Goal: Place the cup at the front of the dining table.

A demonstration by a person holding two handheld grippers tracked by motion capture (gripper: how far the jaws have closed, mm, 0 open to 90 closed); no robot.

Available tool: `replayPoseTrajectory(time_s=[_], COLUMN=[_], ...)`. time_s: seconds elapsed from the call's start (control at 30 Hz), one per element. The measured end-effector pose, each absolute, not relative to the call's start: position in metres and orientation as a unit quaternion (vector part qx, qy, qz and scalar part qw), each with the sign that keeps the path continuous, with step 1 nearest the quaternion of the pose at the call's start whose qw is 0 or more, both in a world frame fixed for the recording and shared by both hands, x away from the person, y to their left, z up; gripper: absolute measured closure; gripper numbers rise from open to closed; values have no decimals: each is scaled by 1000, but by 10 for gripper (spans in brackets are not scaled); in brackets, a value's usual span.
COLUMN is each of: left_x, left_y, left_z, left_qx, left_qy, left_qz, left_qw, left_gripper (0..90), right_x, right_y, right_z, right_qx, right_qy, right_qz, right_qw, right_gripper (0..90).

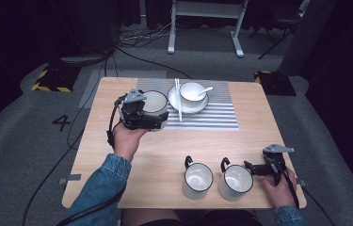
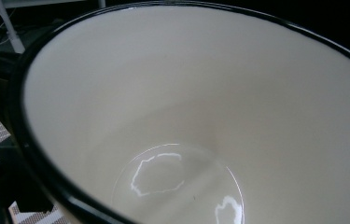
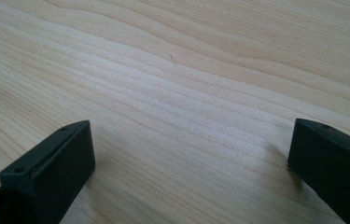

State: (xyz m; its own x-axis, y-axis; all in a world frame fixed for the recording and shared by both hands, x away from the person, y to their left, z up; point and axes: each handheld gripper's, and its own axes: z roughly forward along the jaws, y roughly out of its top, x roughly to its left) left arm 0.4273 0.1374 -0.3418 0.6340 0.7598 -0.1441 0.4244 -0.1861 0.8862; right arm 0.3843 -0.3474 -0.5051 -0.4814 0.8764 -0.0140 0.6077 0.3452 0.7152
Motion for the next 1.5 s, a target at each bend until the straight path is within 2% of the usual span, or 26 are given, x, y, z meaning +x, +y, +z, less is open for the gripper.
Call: replayPoseTrajectory(time_s=[0.43, 0.93, 1.07, 1.3, 1.5], left_x=[469, 518, 538, 558, 571], left_y=[139, 143, 141, 143, 140], left_z=[-335, -349, -357, -375, -403], left_qx=[740, 732, 737, 731, 737], left_qy=[398, 411, 415, 428, 448], left_qz=[184, 199, 220, 211, 200], left_qw=[510, 506, 487, 488, 465], left_gripper=[21, 22, 22, 22, 23], right_x=[385, 386, 386, 386, 386], right_y=[-348, -349, -349, -349, -349], right_z=[-505, -505, -505, -505, -505], right_qx=[464, 459, 459, 460, 460], right_qy=[796, 798, 798, 798, 798], right_qz=[333, 332, 331, 331, 331], right_qw=[203, 205, 205, 204, 205], right_gripper=[15, 17, 17, 17, 17])
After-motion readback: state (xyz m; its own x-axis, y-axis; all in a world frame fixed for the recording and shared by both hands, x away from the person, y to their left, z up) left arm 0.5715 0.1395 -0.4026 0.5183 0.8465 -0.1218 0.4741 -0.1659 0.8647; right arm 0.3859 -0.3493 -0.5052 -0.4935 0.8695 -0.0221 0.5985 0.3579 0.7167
